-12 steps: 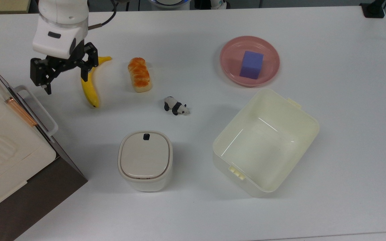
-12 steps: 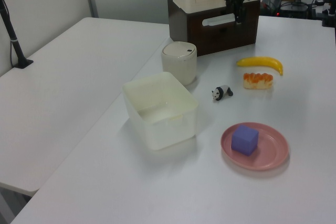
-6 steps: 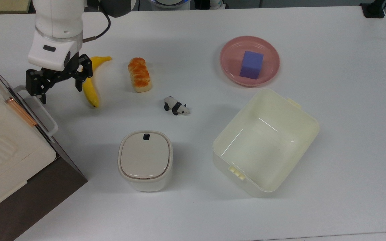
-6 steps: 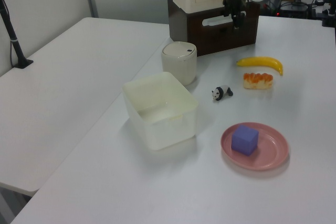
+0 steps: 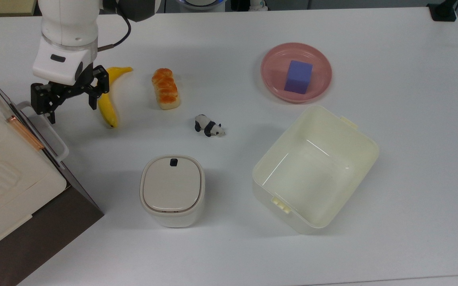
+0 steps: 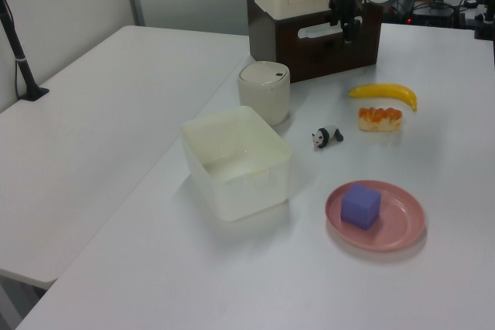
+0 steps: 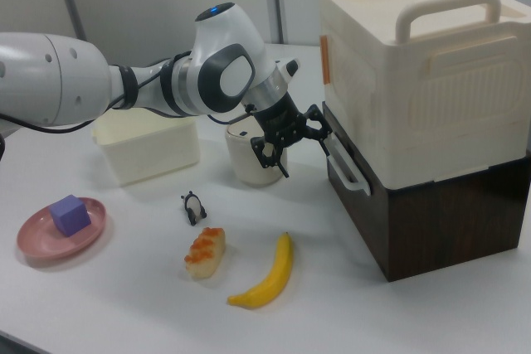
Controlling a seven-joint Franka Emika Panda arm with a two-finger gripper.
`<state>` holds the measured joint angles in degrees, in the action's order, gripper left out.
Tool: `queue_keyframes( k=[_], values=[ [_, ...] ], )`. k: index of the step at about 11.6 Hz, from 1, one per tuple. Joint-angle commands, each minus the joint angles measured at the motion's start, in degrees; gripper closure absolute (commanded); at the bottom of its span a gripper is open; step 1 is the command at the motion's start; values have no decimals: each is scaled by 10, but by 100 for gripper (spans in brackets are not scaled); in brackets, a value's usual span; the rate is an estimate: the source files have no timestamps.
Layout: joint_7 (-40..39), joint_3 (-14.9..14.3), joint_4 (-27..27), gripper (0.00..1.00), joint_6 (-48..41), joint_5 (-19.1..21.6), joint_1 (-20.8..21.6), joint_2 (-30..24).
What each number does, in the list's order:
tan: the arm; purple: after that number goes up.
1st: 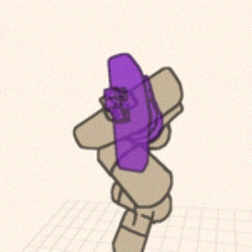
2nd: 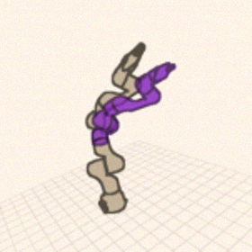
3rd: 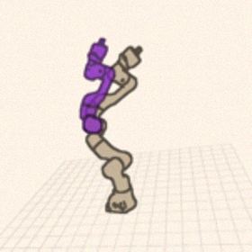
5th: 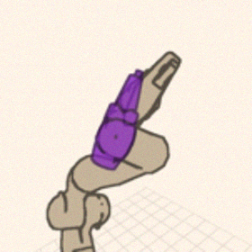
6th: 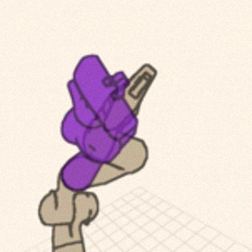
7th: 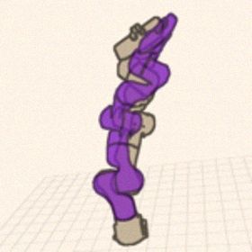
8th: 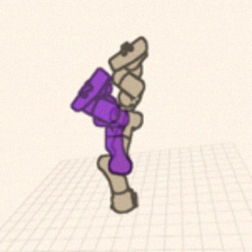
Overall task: Slide the drawer open
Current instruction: 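Lower the gripper and hook it onto the drawer handle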
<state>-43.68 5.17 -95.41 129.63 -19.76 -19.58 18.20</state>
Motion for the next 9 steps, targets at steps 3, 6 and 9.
queue_keyframes(
  k=[3,6,9],
  values=[
    [9,-2,-4,4,48,-46,-5,14],
    [8,-2,-4,9,68,-63,-14,19],
    [-2,-2,-4,29,70,-63,-19,19]
  ],
)
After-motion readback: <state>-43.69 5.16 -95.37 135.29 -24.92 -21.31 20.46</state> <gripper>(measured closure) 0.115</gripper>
